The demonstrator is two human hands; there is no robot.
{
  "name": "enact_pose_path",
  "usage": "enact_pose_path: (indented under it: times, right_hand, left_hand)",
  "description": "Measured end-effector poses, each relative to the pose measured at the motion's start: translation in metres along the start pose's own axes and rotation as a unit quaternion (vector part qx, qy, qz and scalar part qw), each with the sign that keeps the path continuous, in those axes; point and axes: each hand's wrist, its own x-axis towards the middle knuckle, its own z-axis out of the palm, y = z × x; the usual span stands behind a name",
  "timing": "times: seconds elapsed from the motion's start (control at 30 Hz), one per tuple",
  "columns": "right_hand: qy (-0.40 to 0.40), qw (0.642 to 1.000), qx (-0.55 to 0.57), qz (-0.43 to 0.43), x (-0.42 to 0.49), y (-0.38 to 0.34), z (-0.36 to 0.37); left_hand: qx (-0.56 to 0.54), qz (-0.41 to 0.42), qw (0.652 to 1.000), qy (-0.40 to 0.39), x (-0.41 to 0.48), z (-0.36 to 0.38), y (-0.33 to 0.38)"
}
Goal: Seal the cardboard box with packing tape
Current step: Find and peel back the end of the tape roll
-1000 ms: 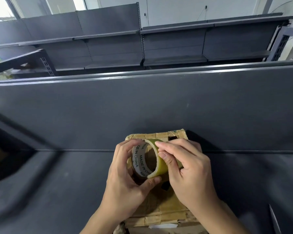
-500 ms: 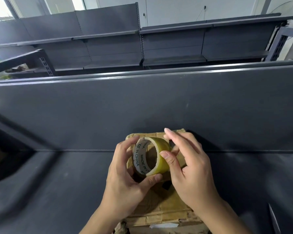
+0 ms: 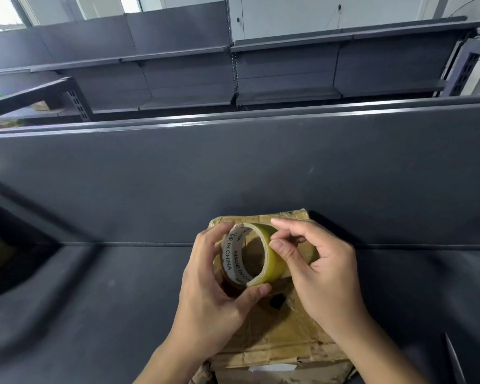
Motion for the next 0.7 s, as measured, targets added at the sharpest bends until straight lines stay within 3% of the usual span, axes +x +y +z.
enact_pose_path:
  times: [0.57,0.7]
  right_hand:
    - [-0.013,0.998,-0.069,-0.007,-0.0040,-0.0029,0.0042]
    - [0.003,0.999,-0.038,0.005,-0.0028,-0.0010,0.0012]
  left_hand:
    - [0.030,0.008,1.000,-0.001,0.0010,0.0007,0.0018]
    - [0.017,0.005,1.000,-0.002,0.0012,0.0005,0.0010]
